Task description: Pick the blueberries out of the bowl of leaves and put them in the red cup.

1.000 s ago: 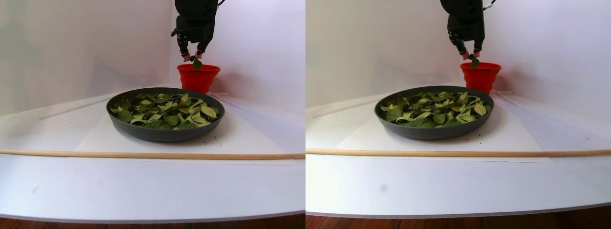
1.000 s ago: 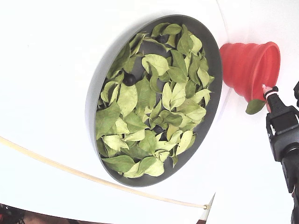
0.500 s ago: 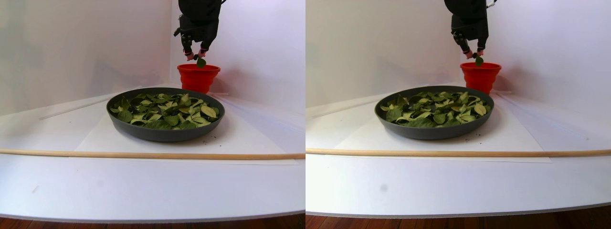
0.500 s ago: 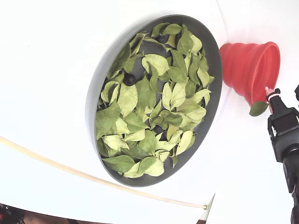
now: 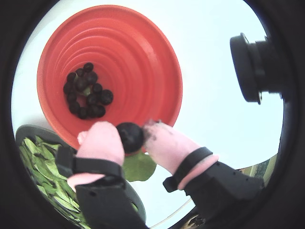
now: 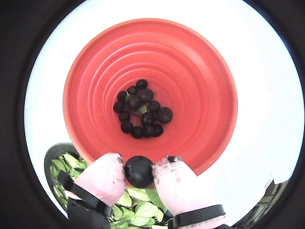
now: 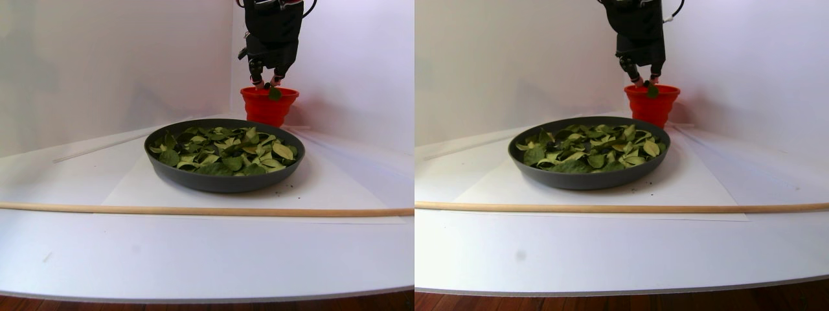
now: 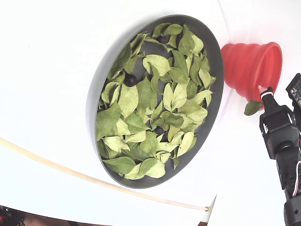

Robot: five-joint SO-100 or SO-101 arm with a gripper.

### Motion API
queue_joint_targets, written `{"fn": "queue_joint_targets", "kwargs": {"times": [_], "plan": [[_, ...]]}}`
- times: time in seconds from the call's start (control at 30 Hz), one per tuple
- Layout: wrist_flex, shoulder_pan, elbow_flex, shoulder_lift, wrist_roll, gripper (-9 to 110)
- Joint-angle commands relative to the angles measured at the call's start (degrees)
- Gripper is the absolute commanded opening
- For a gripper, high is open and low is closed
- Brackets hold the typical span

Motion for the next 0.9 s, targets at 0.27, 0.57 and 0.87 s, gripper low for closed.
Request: {"fn": "queue_joint_targets", "kwargs": {"times": [0.27,0.57,0.87], "plan": [[-3.4,2.2,-0.8,1.6,-0.7,21],[-2.5,1.2,2.2,4.7,0.2,20],[1.6,-0.7,4.9,9.4,1.9,20]]}}
